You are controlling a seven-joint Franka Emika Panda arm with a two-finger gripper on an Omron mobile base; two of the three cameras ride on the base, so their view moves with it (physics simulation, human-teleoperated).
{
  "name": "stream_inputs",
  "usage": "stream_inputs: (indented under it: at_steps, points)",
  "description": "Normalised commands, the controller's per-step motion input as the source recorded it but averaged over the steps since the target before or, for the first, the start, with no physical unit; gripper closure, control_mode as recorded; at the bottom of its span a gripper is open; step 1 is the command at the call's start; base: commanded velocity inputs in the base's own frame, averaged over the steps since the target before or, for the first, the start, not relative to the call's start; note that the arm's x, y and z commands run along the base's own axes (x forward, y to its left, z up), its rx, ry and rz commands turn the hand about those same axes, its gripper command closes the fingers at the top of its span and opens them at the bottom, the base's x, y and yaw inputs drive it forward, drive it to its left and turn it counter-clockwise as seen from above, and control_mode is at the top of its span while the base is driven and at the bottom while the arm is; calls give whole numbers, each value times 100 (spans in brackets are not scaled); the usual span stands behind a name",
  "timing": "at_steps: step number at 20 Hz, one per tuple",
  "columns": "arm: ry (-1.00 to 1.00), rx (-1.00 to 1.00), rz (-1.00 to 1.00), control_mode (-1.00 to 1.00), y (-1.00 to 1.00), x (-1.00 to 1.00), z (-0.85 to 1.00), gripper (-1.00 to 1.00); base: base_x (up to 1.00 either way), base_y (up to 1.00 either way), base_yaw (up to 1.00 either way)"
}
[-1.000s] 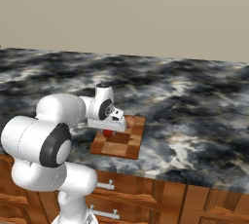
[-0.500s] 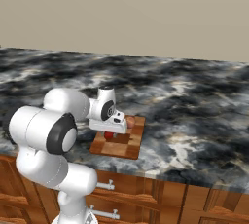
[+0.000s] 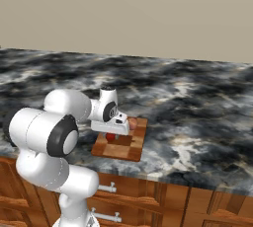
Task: Place the avocado, onion, tomato, and bell pepper on the cutting board.
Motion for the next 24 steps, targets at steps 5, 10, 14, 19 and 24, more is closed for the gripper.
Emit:
stream_inputs:
  at_steps: [5, 10, 14, 19, 24]
  points:
    - [-2, 0, -2, -100, 0, -12, 13, -100, 0, 0, 0]
    - [0, 0, -5, -100, 0, -11, 32, -100, 0, 0, 0]
    - [0, -1, -4, -100, 0, -11, 46, -100, 0, 0, 0]
    - [0, -3, -6, -100, 8, -8, 50, -100, 0, 0, 0]
    - [3, -4, -6, -100, 26, -5, 37, -100, 0, 0, 0]
